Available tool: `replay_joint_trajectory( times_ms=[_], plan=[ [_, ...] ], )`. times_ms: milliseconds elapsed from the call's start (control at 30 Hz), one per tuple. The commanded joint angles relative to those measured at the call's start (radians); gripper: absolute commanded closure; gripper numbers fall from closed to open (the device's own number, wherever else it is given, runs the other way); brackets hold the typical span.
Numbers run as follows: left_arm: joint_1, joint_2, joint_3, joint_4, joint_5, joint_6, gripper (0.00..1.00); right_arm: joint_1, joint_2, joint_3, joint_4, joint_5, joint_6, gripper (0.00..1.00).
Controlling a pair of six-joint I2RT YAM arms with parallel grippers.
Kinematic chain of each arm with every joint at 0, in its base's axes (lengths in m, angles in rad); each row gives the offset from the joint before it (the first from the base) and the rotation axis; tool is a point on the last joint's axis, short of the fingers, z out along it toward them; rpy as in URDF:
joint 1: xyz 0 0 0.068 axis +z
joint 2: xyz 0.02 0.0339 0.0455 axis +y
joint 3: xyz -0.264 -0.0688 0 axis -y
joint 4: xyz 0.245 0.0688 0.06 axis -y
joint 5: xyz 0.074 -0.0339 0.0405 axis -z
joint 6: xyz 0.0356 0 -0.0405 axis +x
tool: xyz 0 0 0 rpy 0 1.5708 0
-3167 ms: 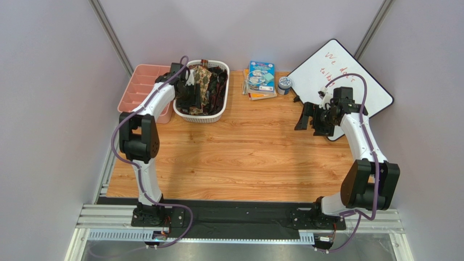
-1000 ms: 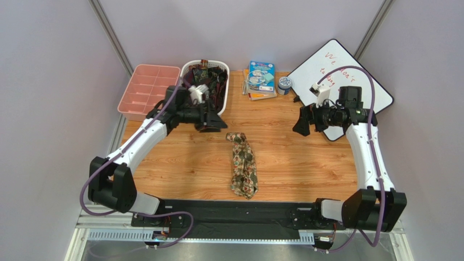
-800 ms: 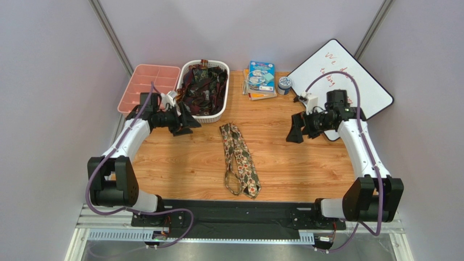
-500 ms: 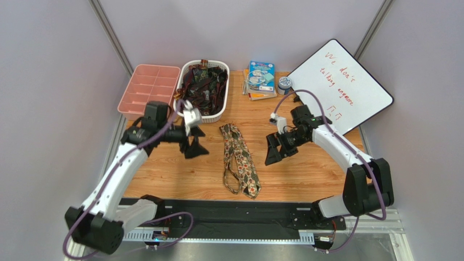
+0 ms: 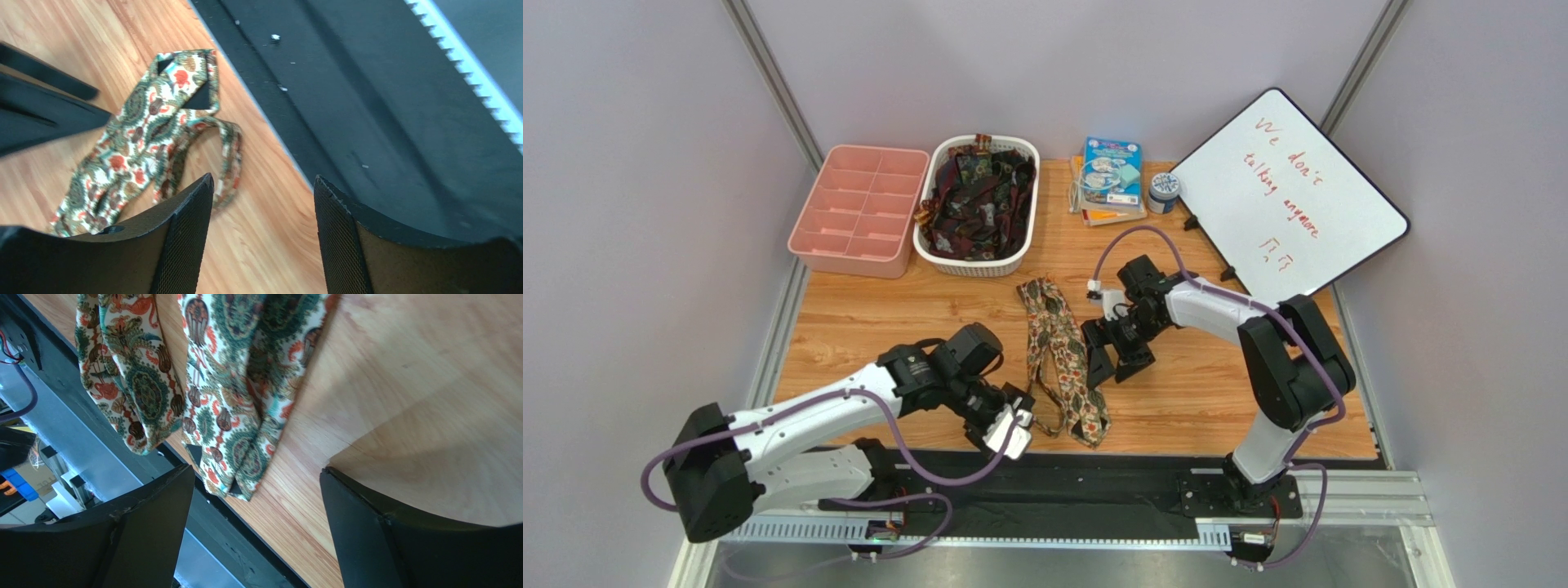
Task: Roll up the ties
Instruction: Flatten out the tie at the center of the board.
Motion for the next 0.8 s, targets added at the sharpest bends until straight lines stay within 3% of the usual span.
replay_joint_trajectory(
  times_ms=[0,167,300,533,733,767],
  plan=[
    [-0.044,0.094,0.024,0.198,-0.028,0.046,0.34,0.059,0.04,0.023,0.082,0.057,0.052,0.18],
    [-0.067,0.227,0.041,0.258,-0.067,0.02,0.39,0.082,0.11,0.036,0.088,0.052,0.051,0.31],
    [-0.07,0.284,0.037,0.269,-0.105,0.007,0.51,0.089,0.147,0.049,0.094,0.051,0.034,0.47],
    [-0.069,0.329,0.024,0.298,-0.125,-0.02,0.56,0.1,0.176,0.036,0.095,0.063,0.009,0.57],
    [-0.076,0.362,0.058,0.266,-0.149,-0.004,0.74,0.143,0.213,0.073,0.074,0.123,0.002,0.73],
    [-0.078,0.362,0.073,0.257,-0.154,0.0,0.8,0.148,0.218,0.079,0.068,0.136,0.001,0.83]
  ],
)
